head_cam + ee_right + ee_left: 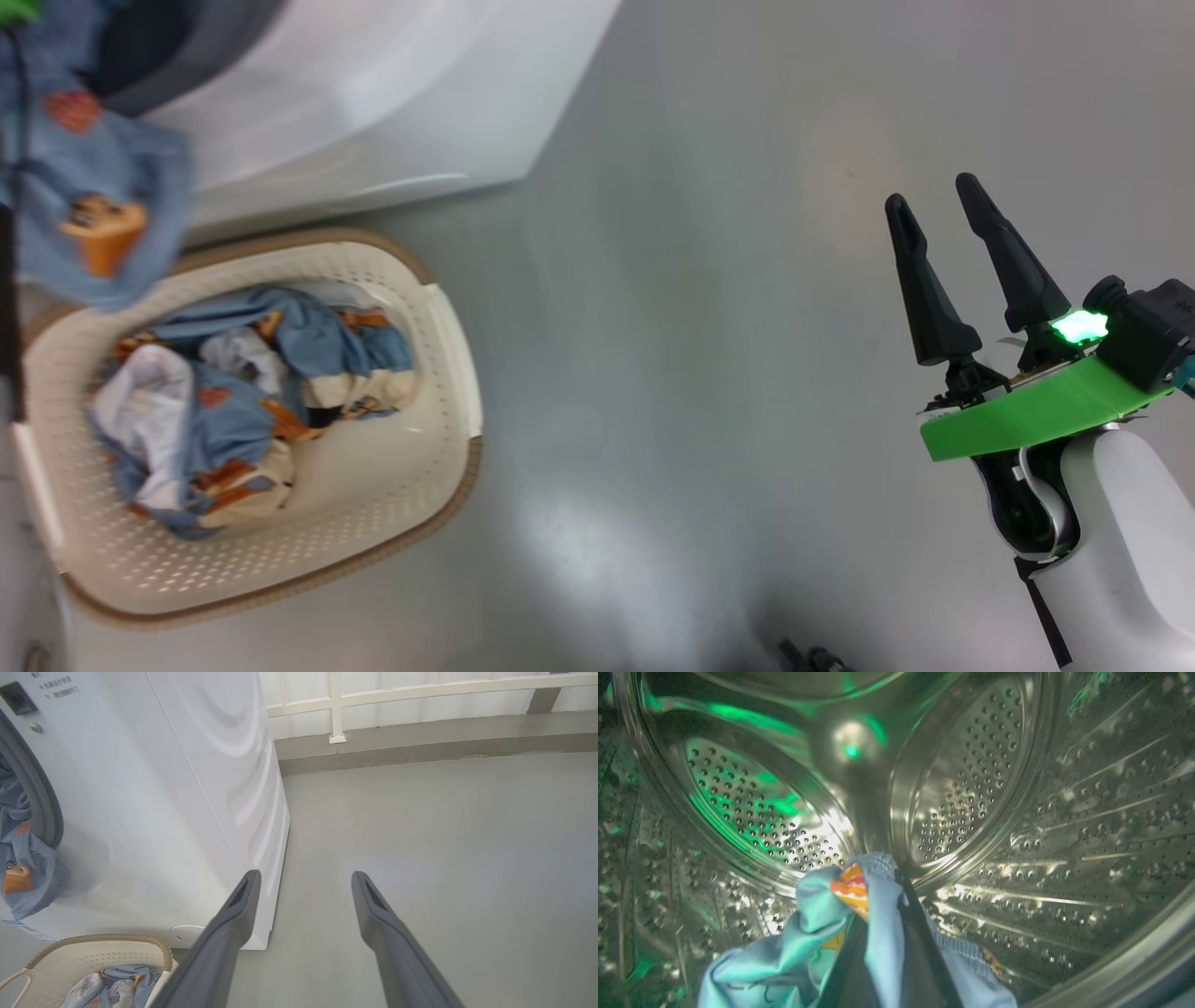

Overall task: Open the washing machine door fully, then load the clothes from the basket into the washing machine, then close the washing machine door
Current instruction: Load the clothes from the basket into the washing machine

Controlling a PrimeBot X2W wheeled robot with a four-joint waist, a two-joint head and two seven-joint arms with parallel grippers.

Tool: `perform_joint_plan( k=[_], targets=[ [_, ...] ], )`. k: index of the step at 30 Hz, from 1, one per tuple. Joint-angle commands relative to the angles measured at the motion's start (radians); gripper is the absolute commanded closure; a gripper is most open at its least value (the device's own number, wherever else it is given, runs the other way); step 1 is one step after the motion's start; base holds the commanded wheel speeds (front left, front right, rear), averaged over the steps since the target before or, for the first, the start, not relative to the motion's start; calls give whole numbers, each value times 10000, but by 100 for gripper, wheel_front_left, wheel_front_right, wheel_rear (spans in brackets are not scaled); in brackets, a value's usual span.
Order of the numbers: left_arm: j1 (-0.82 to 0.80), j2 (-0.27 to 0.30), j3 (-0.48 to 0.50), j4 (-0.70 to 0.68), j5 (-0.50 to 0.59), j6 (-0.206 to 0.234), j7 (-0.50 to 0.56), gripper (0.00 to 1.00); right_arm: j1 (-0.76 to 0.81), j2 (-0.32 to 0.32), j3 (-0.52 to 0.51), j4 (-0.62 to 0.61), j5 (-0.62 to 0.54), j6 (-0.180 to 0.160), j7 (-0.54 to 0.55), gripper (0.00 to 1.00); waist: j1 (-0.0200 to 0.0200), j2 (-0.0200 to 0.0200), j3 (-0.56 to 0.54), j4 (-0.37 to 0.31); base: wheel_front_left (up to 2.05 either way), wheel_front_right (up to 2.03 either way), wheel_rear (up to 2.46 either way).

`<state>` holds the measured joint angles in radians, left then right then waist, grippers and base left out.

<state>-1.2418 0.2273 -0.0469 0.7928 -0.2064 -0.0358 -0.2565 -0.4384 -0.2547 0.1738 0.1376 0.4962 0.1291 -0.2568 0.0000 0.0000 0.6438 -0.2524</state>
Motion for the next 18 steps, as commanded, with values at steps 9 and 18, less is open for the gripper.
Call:
perform_joint_plan(
  k=[9, 18],
  targets=[
    [-6, 425, 1046, -2400, 847, 724, -53, 0, 32, 69, 136, -168, 124, 16, -49, 0, 0, 0, 539, -634, 0, 0, 0],
    [401, -14, 1198, -352, 855, 613, -53, 0, 69, 34, 319, -50, 72, 16, -49, 0, 0, 0, -148, -227, 0, 0, 0]
  ],
)
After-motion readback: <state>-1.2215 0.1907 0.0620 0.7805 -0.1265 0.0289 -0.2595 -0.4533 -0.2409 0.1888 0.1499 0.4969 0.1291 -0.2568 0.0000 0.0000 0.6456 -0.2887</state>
